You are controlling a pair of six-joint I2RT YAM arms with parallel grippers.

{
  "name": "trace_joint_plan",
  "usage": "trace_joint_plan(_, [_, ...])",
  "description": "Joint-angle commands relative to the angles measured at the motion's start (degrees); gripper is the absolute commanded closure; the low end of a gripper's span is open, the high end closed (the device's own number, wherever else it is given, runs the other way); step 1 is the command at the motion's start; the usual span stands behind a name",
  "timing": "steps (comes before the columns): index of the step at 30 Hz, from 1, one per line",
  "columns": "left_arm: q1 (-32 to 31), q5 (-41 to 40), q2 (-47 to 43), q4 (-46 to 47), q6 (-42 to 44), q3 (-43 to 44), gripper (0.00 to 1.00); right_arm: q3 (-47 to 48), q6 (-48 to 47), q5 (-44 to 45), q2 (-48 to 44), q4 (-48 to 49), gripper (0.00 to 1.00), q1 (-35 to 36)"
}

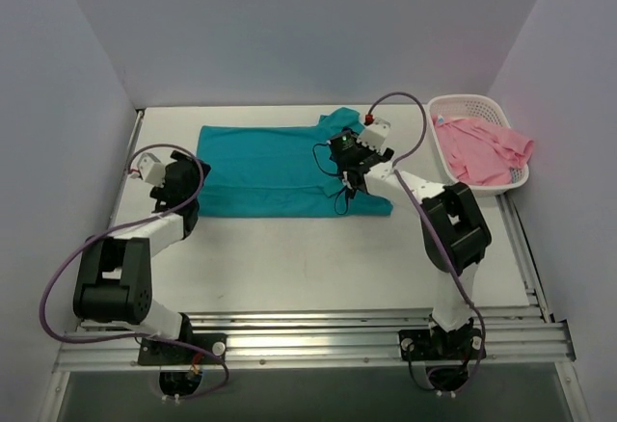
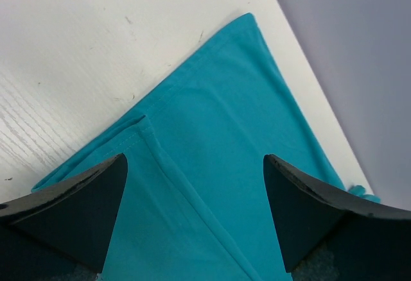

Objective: Fold and stack the t-shirts
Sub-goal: Fold the tshirt

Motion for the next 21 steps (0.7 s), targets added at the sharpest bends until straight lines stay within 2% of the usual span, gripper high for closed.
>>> trace_joint_plan(1, [0.23,-0.37,-4.74,2.37,1.14,-1.86,0.05,-1.34,3.53,0.31,-5.39,-2.06,0.07,3.61])
trace_joint_plan(7, [0.14,0.07,-7.91,2.20,1.14,-4.32,0.06,-4.59,6.08,-4.52,-5.66,0.83,0.09,5.29])
trace_joint_plan(21, [0.05,0.51,-9.32,2.99,2.11,-6.25,0.07,-4.77,7.58,-8.04,3.56,6.55,0.29,4.06])
